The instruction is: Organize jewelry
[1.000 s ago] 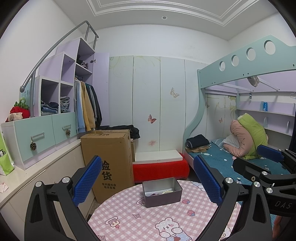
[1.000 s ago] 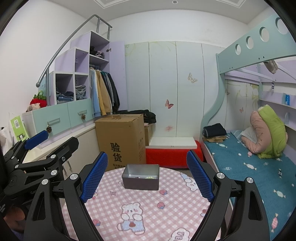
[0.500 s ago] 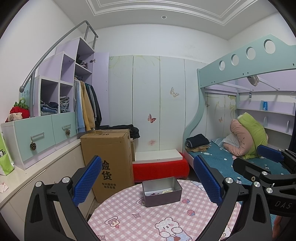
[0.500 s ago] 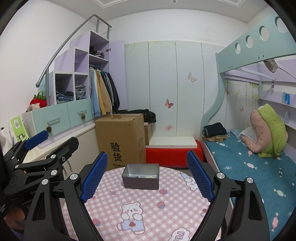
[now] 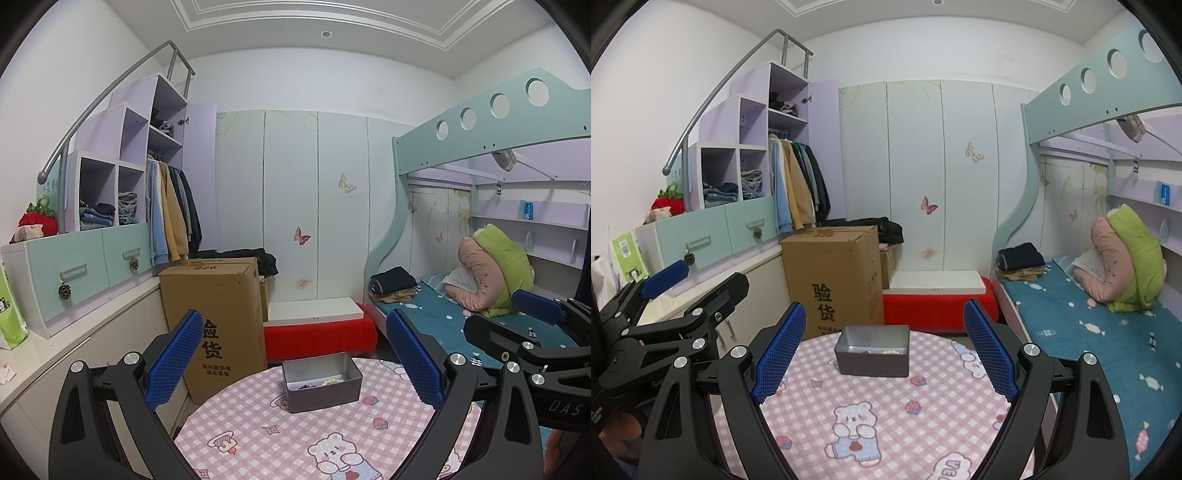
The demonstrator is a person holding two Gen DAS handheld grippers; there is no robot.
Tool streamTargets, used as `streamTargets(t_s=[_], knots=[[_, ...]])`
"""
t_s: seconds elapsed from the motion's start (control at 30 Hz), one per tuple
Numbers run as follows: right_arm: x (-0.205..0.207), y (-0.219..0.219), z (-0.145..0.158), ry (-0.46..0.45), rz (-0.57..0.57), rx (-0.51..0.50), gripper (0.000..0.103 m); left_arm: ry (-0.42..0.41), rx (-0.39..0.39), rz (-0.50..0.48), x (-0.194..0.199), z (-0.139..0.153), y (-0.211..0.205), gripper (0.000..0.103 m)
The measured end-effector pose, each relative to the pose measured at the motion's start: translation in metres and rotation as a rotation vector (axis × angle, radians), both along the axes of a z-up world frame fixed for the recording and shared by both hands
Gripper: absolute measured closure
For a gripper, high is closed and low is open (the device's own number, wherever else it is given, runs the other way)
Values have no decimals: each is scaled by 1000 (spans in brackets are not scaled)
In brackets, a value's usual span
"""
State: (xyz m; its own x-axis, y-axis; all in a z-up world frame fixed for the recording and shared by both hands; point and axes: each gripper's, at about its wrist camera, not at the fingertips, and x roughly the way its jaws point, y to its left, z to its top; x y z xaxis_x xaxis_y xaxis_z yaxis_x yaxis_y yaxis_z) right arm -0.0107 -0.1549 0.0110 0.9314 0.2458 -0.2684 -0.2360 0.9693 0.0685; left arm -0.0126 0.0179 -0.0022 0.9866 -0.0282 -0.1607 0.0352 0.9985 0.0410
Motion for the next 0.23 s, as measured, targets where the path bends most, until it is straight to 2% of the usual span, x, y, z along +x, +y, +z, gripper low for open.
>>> streamTargets(t_s=[0.23], knots=[[0, 0, -2, 3, 0, 1, 19, 3, 1, 1, 2, -1, -1, 7]])
